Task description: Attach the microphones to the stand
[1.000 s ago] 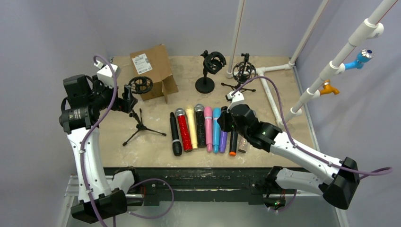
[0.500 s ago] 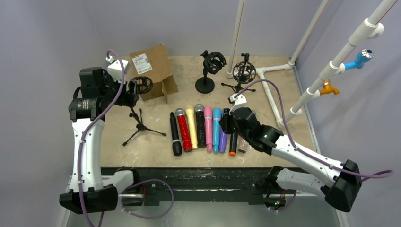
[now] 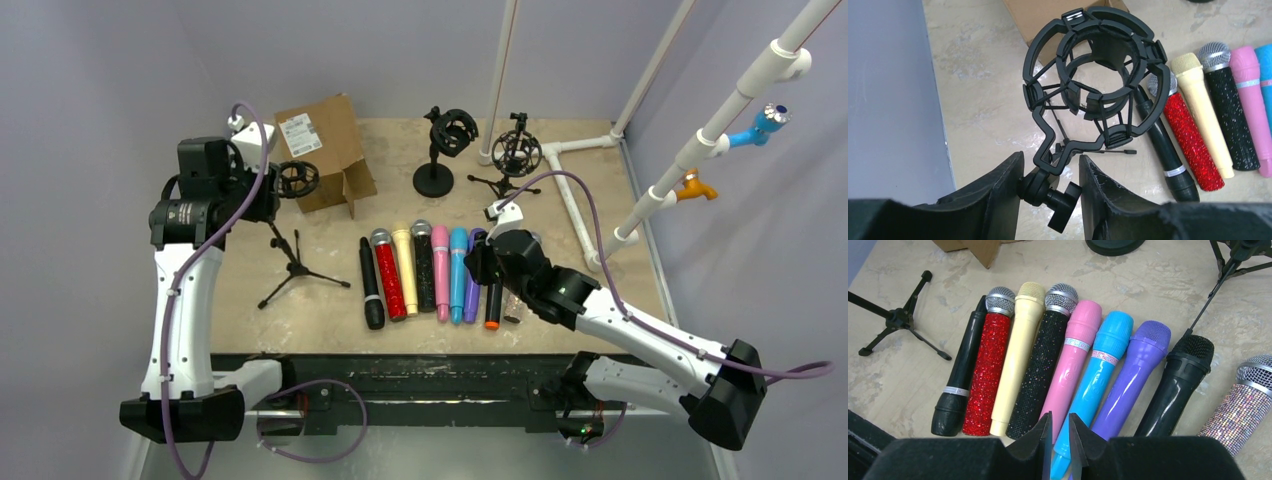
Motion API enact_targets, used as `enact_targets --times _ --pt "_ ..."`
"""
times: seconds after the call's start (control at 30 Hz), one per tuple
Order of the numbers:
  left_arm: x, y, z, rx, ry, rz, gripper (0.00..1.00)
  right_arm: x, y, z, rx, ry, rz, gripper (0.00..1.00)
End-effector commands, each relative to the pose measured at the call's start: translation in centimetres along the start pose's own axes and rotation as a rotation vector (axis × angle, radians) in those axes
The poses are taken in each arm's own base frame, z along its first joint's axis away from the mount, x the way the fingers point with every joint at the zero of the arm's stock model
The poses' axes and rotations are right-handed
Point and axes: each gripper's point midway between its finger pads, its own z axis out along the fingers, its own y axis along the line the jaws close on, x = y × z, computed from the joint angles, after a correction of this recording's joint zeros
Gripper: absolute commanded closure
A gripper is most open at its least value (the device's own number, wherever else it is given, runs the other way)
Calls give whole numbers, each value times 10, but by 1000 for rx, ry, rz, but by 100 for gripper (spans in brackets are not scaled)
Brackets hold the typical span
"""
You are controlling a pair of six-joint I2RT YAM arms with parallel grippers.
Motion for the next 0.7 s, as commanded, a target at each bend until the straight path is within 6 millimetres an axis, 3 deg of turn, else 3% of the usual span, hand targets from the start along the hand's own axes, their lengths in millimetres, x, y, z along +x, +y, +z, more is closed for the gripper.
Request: enact_targets --times 0.0,0.23,0.67 --pt "-17 -10 -13 56 -53 22 75 -14 4 -1 -8 -56 23 79" --pt "-30 -53 -26 296 -149 172 88 -13 6 -1 -17 -55 36 80" --pt "-44 -44 -1 298 -233 511 90 4 27 8 -44 -10 56 80"
